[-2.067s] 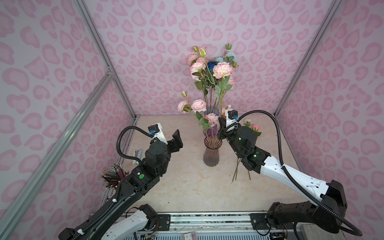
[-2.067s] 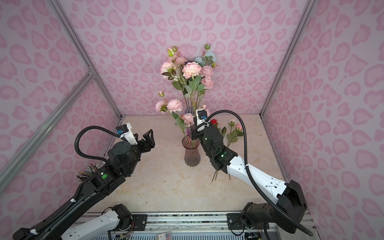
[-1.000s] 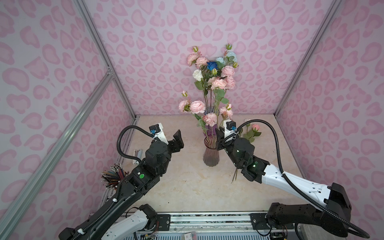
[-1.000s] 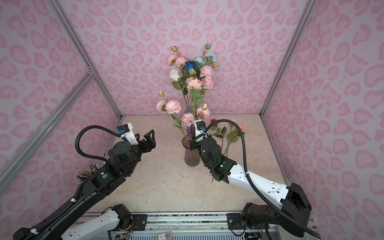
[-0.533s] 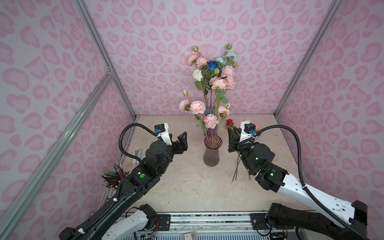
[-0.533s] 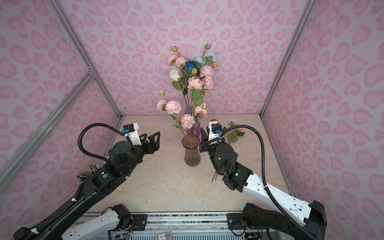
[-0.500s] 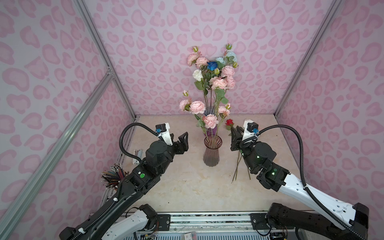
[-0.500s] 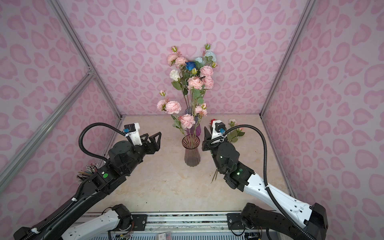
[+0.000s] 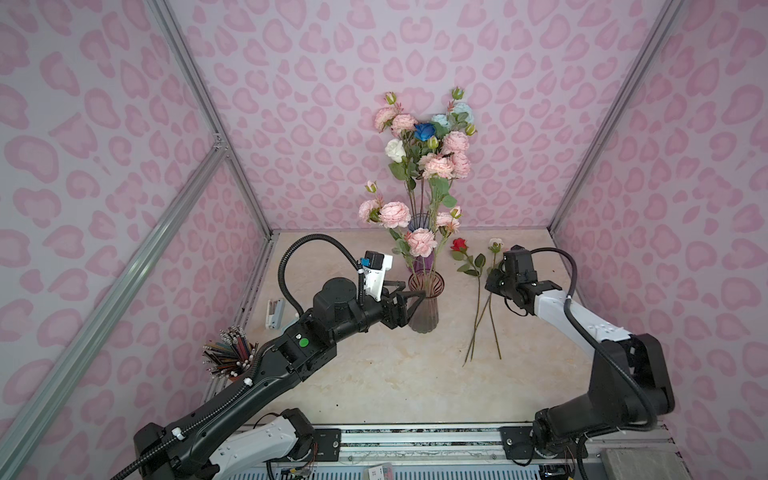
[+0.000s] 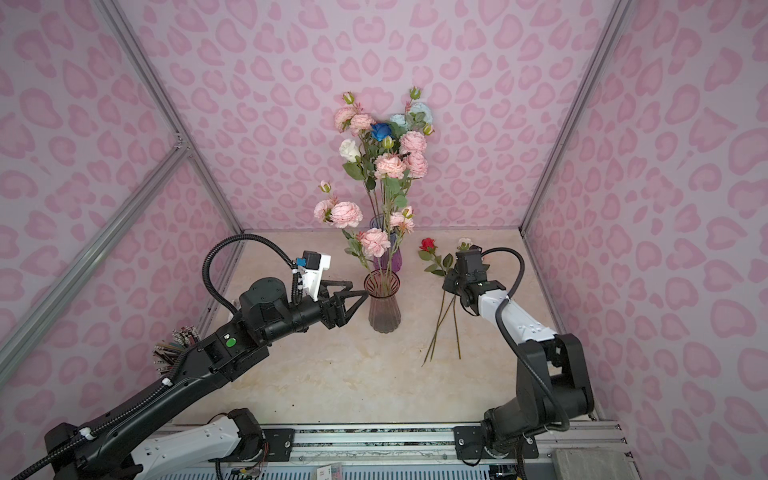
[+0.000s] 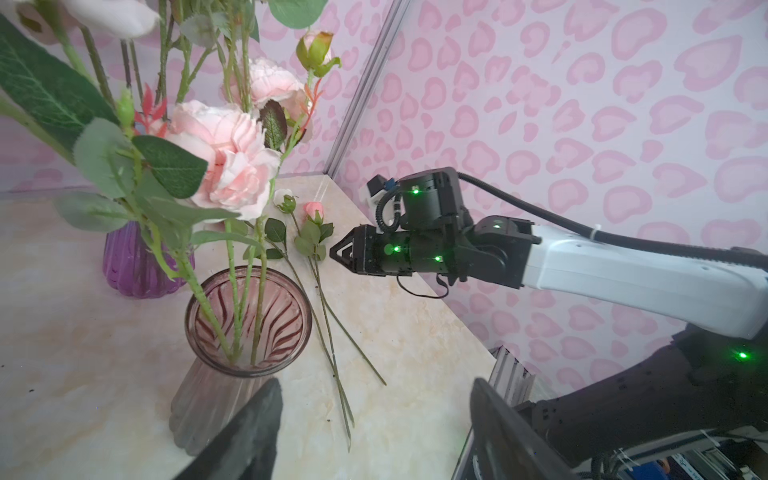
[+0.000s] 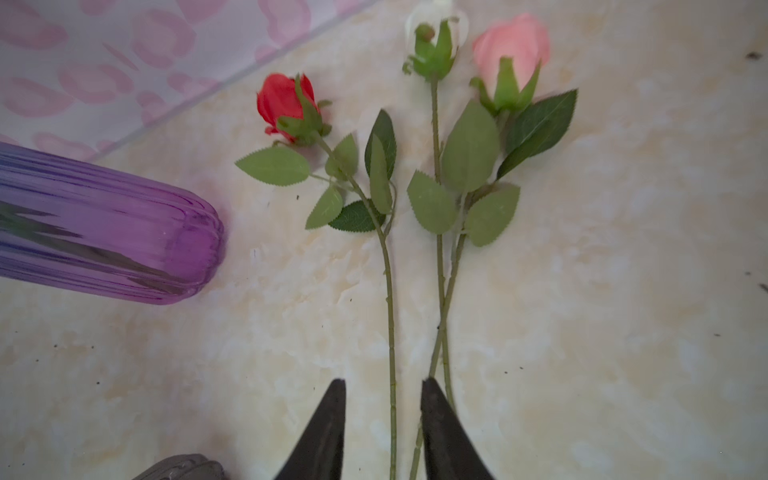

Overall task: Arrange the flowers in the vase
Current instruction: 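Close the right gripper on the red rose stem while the left gripper holds the vase, then lift the red rose upward out of the pile with the right gripper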

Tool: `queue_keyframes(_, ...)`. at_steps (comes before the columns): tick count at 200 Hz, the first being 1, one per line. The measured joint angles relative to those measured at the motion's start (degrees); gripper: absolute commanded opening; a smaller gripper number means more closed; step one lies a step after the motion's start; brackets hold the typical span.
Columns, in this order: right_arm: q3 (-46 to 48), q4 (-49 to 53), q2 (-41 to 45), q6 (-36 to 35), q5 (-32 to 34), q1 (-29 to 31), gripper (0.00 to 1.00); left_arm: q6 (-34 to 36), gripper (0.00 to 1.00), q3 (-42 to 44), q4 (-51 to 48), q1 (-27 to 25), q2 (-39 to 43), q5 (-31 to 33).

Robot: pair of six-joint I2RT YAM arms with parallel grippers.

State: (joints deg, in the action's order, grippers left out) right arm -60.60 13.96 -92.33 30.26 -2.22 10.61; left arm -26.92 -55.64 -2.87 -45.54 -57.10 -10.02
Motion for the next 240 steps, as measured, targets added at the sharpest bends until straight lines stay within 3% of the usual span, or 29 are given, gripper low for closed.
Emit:
queue_keyframes(60, -19.15, 8.26, -22.82, -3.87, -1.66, -0.68, 0.34, 0.24, 0.74, 0.22, -0.02, -0.07, 1.31, 2.14)
queue_keyframes(90, -20.59, 10.75, -25.88, -4.37, -0.92, -0.66, 0.32, 0.24, 0.75, 0.22, -0.02, -0.07, 1.46, 2.36)
queue_keyframes(114, -20.59, 10.12, -26.27, -4.37, -1.20, -0.79, 0.20, 0.24, 0.75, 0.22, -0.02, -0.07, 1.51, 2.36)
queue_keyframes(151, -18.84, 8.11, -25.09, -3.67, -3.61, -1.03, 0.00, 0.22, 0.75, 0.22, -0.02, -0.07, 1.46, 2.58)
queue_keyframes(192, -15.82, 5.79, -17.20, -2.69, -6.84, 0.04, 0.00, 0.48, 0.75, 0.22, -0.37, -0.07, 1.64, 4.50)
queue_keyframes(240, -11.30, 1.29, -2.89, -0.96, -5.68, 2.58, 0.00, 1.70, 0.76, 0.59, -0.50, -0.07, 3.48, 9.40)
